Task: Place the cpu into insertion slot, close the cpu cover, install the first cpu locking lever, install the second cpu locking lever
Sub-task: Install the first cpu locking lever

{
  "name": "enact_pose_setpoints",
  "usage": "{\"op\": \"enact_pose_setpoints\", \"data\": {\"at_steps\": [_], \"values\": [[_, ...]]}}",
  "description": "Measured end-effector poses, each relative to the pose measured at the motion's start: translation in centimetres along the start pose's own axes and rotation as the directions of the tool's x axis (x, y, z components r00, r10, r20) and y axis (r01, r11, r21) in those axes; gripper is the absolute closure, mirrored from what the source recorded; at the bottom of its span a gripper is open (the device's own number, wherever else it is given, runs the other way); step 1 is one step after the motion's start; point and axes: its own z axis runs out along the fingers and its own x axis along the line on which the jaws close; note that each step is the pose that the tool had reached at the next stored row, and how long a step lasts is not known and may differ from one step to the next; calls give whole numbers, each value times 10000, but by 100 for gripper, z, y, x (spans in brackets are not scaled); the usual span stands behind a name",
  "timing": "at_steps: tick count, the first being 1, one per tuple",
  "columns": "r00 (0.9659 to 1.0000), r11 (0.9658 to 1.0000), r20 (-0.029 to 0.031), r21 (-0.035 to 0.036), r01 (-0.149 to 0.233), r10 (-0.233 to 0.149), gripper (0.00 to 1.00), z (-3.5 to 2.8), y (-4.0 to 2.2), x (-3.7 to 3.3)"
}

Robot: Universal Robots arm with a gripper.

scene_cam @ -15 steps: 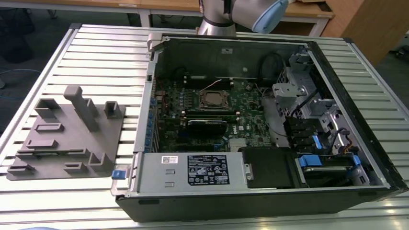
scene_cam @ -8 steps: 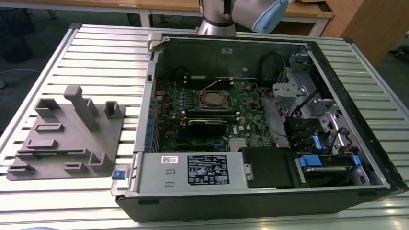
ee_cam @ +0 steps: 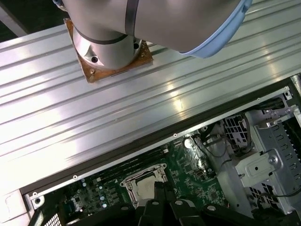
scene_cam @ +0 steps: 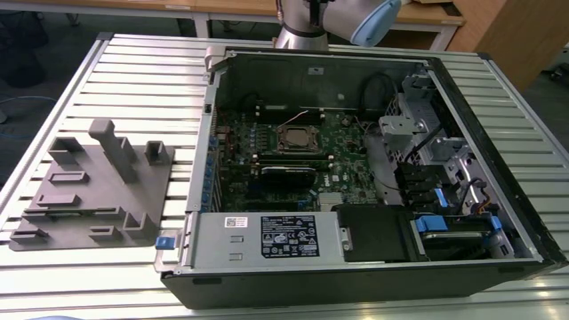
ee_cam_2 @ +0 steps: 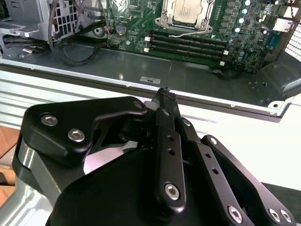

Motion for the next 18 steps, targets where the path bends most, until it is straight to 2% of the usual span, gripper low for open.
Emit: {"op": "enact_pose_setpoints", "data": {"at_steps": [10, 15, 18], "values": [[9989, 9990, -167, -9, 437, -437, 89, 159, -26, 22], [9977, 9980, -244, 7, 626, -626, 89, 225, -36, 31], [9971, 9975, -299, 41, 705, -703, 89, 260, -43, 36]]}}
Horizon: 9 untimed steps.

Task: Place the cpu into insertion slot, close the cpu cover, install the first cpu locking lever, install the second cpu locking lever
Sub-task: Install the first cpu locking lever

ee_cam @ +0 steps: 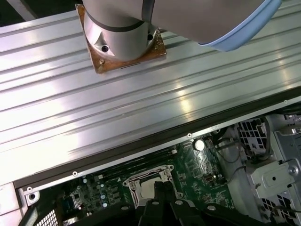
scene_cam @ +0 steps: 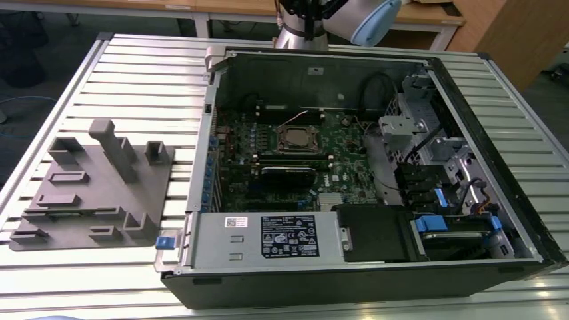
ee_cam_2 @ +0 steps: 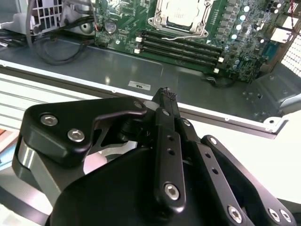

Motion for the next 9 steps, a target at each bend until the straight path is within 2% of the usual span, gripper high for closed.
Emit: {"op": "enact_pose_setpoints", "data": {"at_steps": [5, 7, 9], "values": [[9999, 9999, -88, 78, 105, -104, 89, 55, -8, 6], [9999, 9999, -92, 117, 122, -121, 89, 62, -8, 6], [9999, 9999, -92, 119, 122, -121, 89, 61, -8, 6]]}}
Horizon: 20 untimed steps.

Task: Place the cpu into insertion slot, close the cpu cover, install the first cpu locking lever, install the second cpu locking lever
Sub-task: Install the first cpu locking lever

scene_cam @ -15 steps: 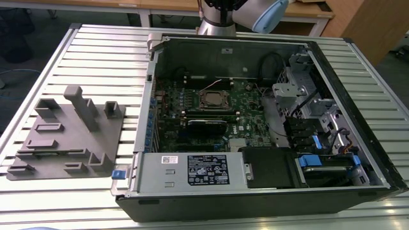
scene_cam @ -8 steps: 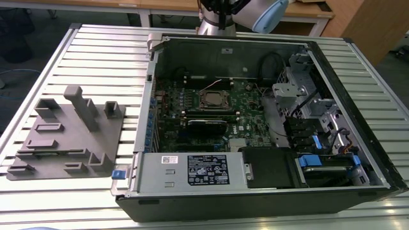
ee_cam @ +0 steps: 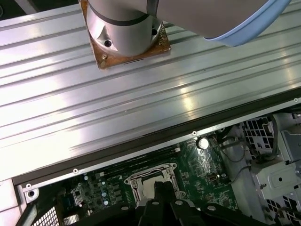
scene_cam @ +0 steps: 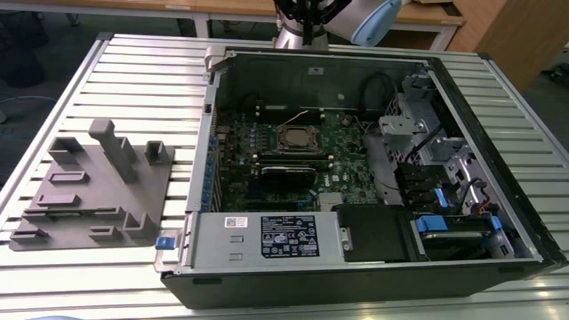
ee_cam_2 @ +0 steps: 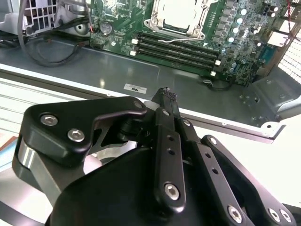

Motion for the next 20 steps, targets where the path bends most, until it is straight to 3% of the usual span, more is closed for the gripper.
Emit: {"op": "enact_pose_setpoints", "data": {"at_steps": [3, 6, 17, 20], "values": [[10000, 10000, 1, 1, -1, 1, 89, 0, 0, 0], [10000, 10000, 18, 91, 11, -11, 89, 18, -2, 2], [10000, 9998, -46, 179, 11, -11, 89, 206, -26, 21], [10000, 9998, -52, 209, 16, -15, 89, 228, -29, 23]]}}
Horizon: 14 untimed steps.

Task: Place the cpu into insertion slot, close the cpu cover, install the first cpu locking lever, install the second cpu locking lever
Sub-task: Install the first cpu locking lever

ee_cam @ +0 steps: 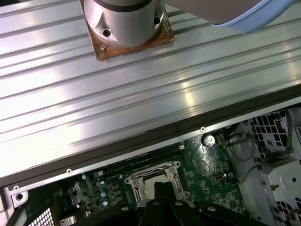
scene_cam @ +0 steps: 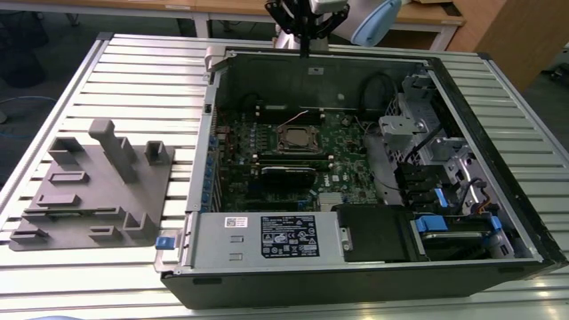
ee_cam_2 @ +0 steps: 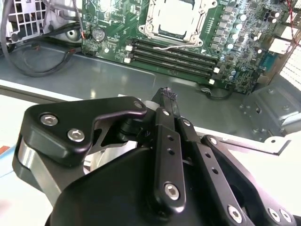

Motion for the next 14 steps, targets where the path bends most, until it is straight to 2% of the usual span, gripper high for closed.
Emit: {"op": "enact_pose_setpoints", "data": {"at_steps": [5, 6, 10, 11, 14], "values": [[10000, 10000, 0, -4, -1, 1, 89, 3, 0, 1], [10000, 10000, -11, -38, -1, 1, 89, 9, -2, 2], [10000, 9996, -96, -293, -3, 0, 89, 40, -11, 4], [9999, 9994, -108, -333, -1, -2, 89, 48, -15, 5], [9999, 9994, -110, -334, 0, -4, 89, 67, -28, 9]]}}
